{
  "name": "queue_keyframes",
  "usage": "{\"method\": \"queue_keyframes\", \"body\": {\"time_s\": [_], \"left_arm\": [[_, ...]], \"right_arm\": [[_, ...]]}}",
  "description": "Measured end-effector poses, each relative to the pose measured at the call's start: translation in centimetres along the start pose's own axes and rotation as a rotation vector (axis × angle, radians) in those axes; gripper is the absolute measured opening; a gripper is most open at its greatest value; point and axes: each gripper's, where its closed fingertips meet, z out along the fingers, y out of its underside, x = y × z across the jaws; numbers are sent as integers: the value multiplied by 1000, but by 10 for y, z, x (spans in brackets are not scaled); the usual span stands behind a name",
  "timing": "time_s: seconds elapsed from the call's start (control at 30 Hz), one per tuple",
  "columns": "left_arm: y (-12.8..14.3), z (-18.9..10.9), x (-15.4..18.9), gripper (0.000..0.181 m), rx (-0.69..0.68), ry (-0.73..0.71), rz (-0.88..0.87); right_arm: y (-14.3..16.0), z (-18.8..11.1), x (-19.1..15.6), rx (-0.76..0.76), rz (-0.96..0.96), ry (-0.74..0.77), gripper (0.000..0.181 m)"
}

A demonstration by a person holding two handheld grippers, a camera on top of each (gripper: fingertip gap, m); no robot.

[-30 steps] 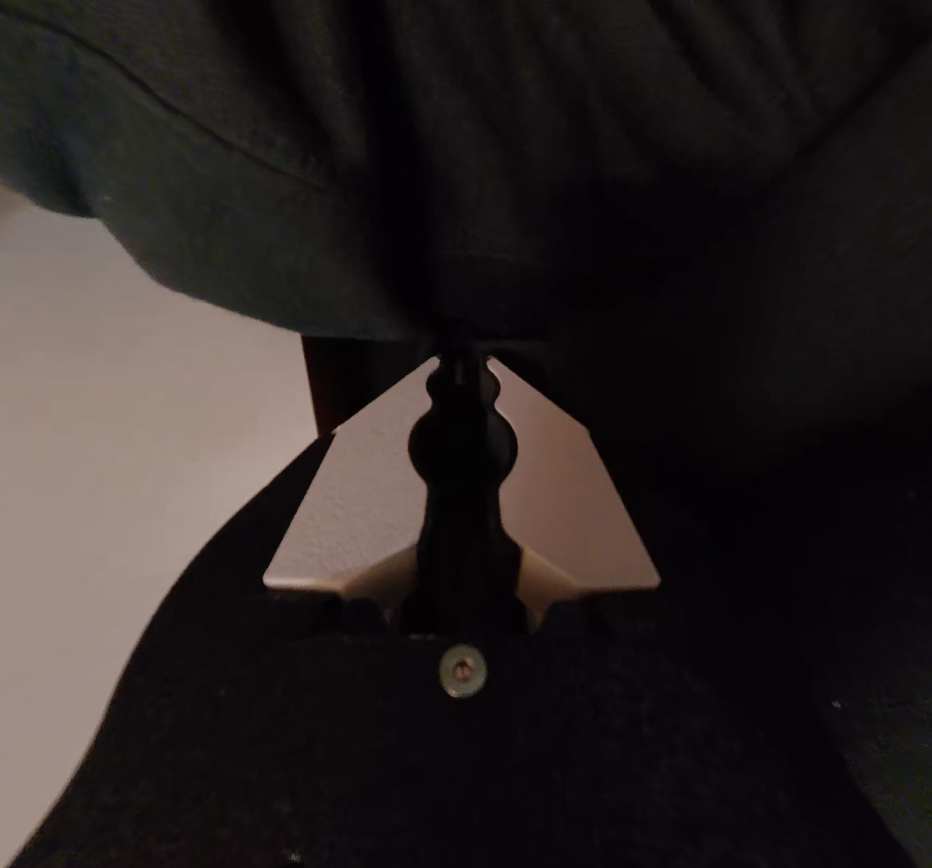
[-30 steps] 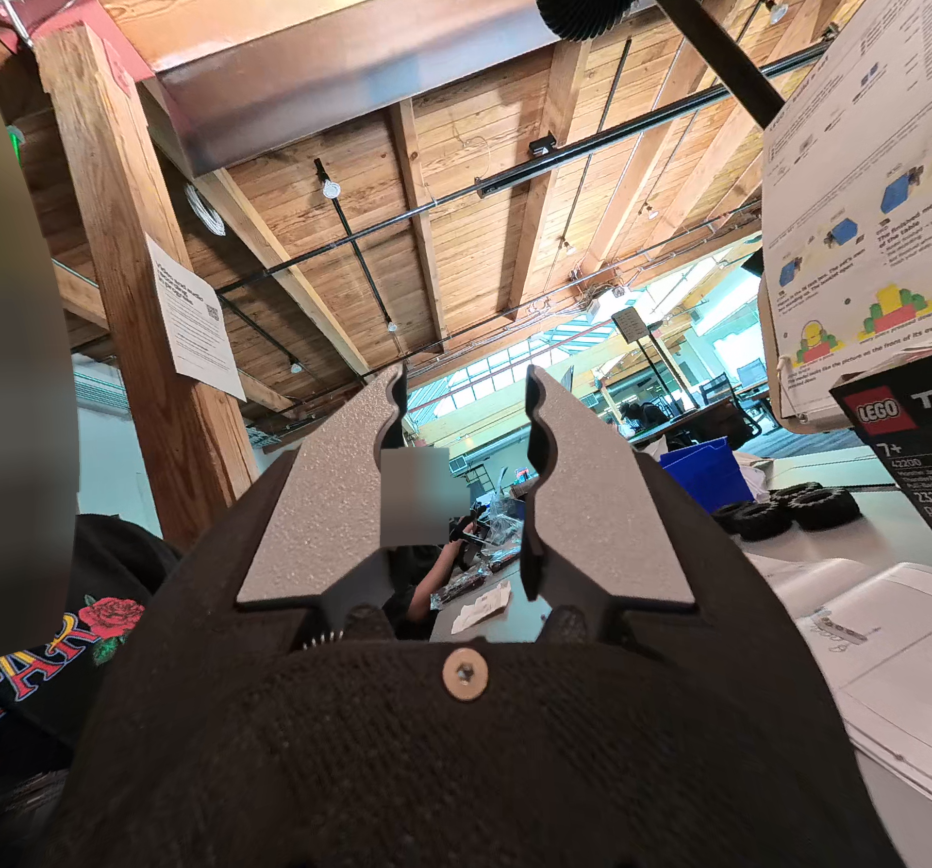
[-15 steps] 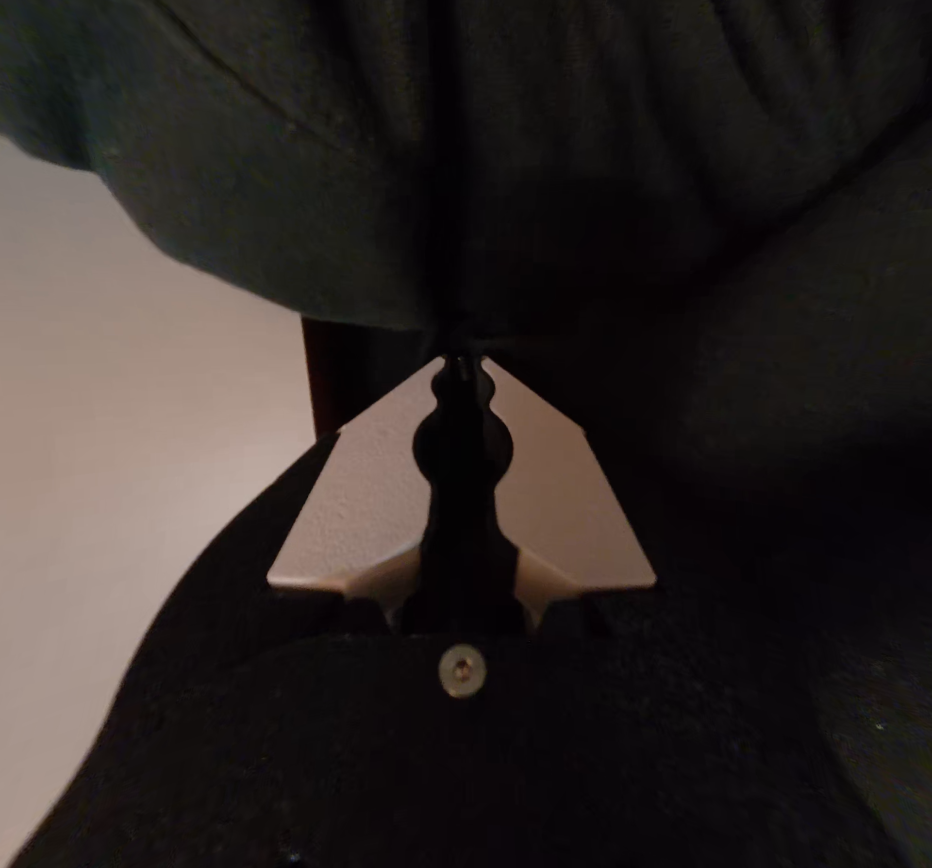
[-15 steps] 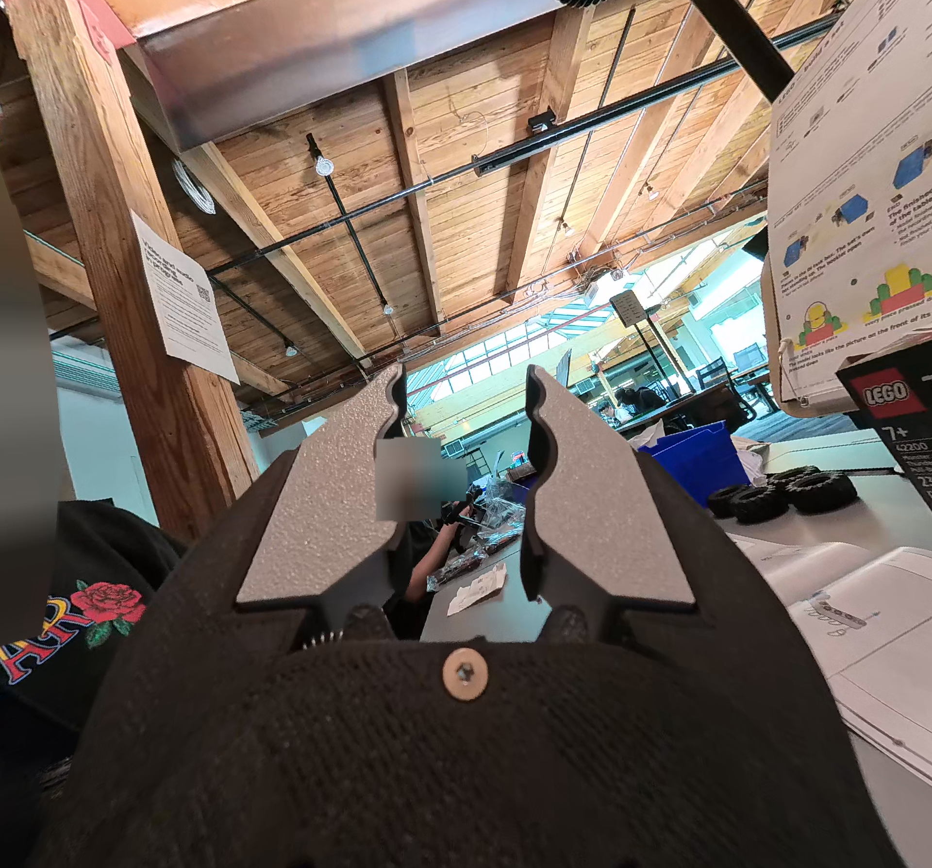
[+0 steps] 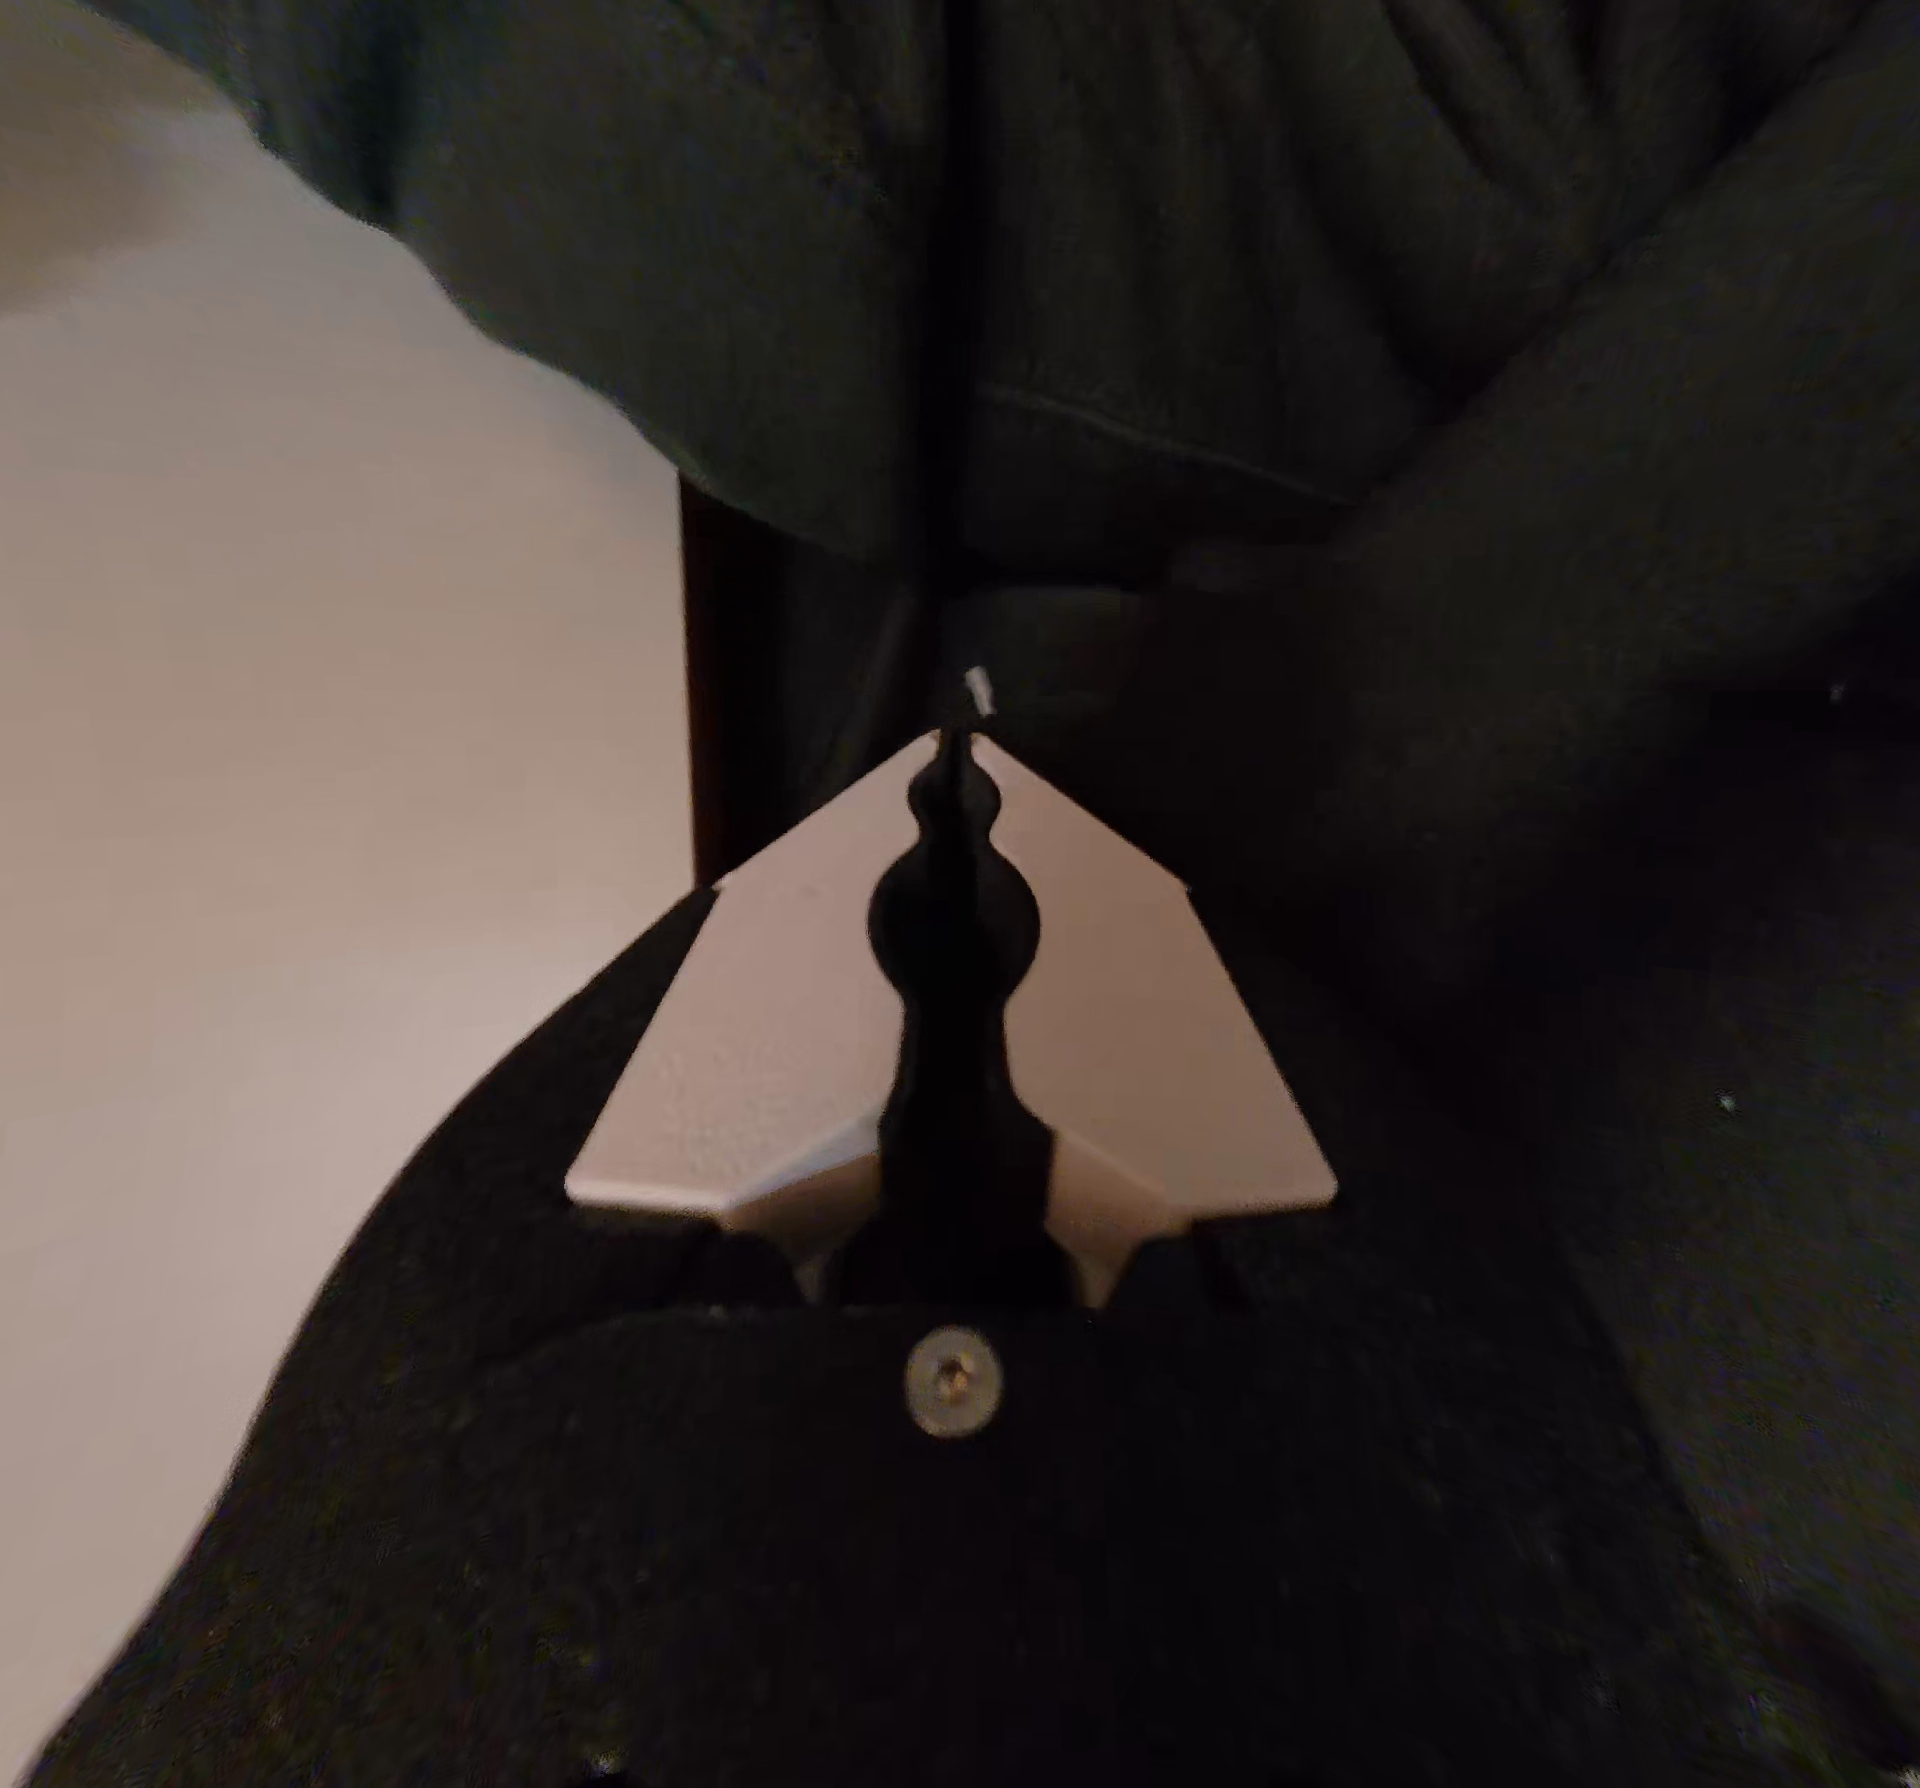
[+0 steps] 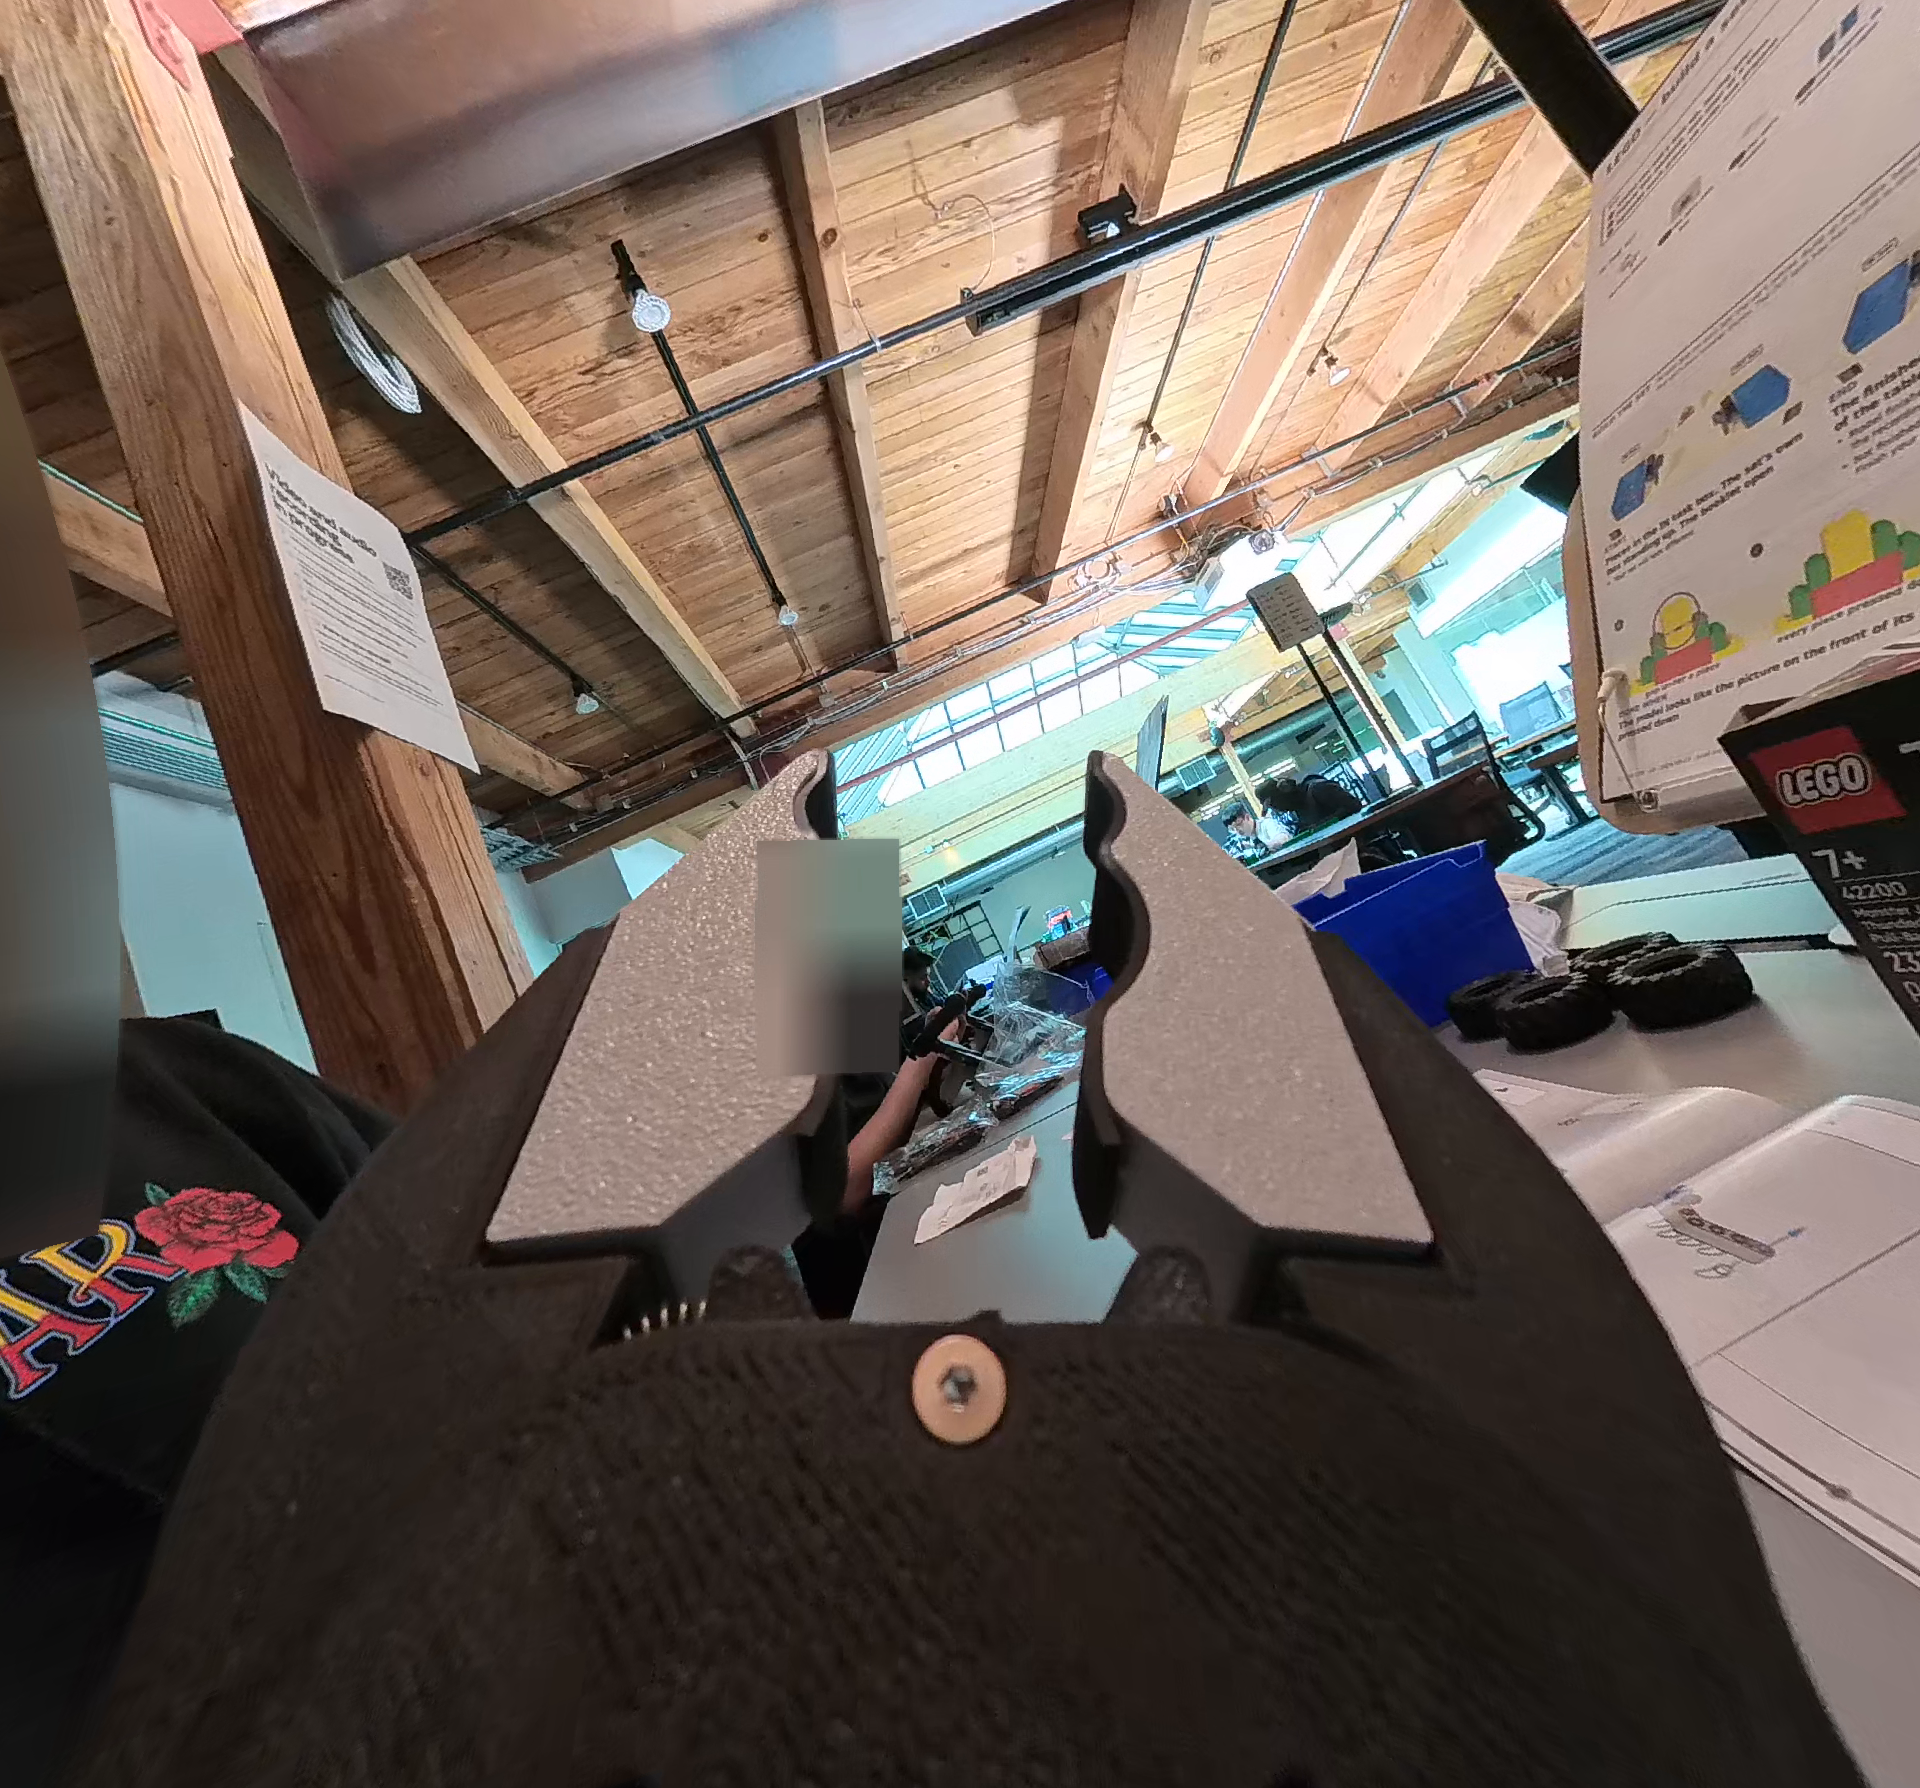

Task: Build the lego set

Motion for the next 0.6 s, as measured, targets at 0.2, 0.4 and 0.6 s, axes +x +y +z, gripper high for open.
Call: {"method": "queue_keyframes", "body": {"time_s": [0.2, 0.4, 0.6], "left_arm": [[-7, 10, -3, 5, -81, -40, 147], [-6, 16, 10, 2, -116, 35, 193], [-5, 23, 7, 4, -123, -8, 187]], "right_arm": [[0, -1, 1, 3, 6, 3, 45], [0, -2, 4, 2, 4, 8, 45], [-3, -6, 4, 2, 0, 16, 46]]}}
